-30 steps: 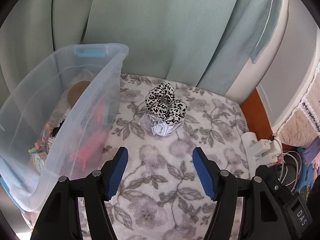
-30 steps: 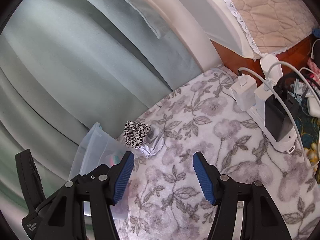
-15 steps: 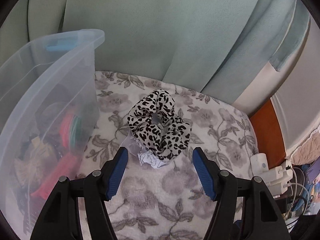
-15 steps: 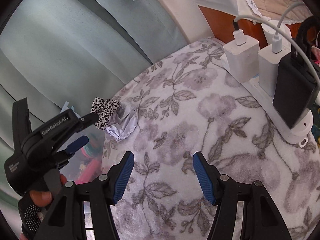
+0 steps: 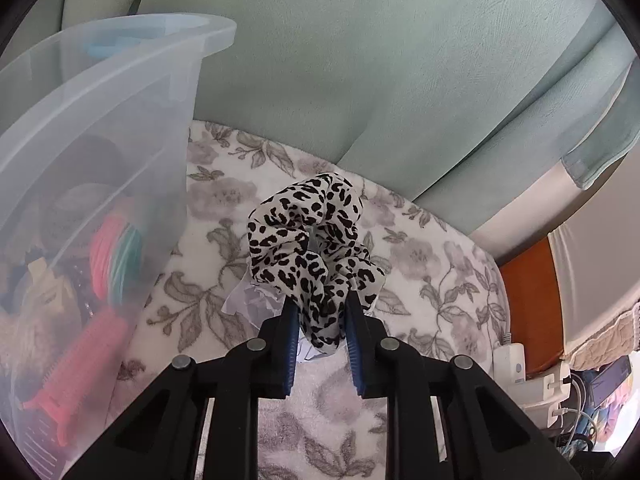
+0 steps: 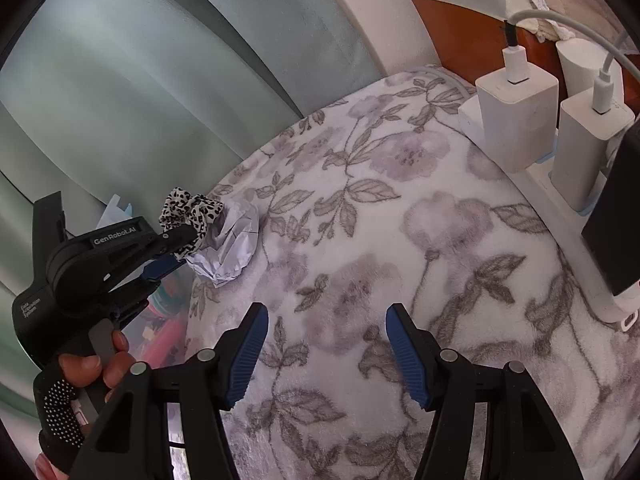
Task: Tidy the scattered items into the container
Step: 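Grasp the leopard scrunchie with the left tool while the right tool approaches the crumpled white bag, then grasp the crumpled white bag with the right tool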
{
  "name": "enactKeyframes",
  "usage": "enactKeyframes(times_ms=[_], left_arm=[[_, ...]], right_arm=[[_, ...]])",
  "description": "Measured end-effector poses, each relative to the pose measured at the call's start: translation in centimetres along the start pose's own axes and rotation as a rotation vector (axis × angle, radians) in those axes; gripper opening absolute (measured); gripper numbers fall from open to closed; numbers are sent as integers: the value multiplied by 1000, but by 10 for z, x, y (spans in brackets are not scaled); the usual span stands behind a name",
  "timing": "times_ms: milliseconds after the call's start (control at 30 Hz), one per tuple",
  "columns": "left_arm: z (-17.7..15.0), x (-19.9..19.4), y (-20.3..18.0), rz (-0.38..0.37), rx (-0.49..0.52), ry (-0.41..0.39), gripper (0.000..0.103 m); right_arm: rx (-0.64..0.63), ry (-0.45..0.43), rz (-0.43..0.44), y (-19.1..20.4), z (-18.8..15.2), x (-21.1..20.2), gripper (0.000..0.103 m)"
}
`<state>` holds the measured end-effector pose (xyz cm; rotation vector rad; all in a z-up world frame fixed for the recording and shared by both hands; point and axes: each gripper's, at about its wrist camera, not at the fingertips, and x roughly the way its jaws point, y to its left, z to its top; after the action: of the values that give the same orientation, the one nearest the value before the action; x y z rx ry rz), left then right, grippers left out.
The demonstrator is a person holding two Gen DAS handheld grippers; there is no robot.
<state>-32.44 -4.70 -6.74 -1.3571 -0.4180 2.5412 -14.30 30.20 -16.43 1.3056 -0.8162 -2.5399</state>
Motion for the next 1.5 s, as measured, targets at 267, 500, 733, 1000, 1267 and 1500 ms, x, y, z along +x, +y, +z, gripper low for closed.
enactKeyframes(times_ms=[267,500,733,1000,1267,1500], left_arm=[[-1,-19,-5,-41,45,-15,20],[-4,-42,-1,-107,51,-20,16],[-21,-57,0,-119,72,-14,16],[-18,-95,7,-120,90,-82,16],[-14,-111,18,-114,77,-113,15],[-10,-111,22,-127,71,-129,15]], right_arm=[[-21,23,13,2,8,13,65],[-71,26,37,17,19,19,65],[-103,50,63,31,9,25,65],[-148,91,128,53,-4,37,65],[-189,100,182,84,-5,61,73],[-186,136,248,104,9,84,96]])
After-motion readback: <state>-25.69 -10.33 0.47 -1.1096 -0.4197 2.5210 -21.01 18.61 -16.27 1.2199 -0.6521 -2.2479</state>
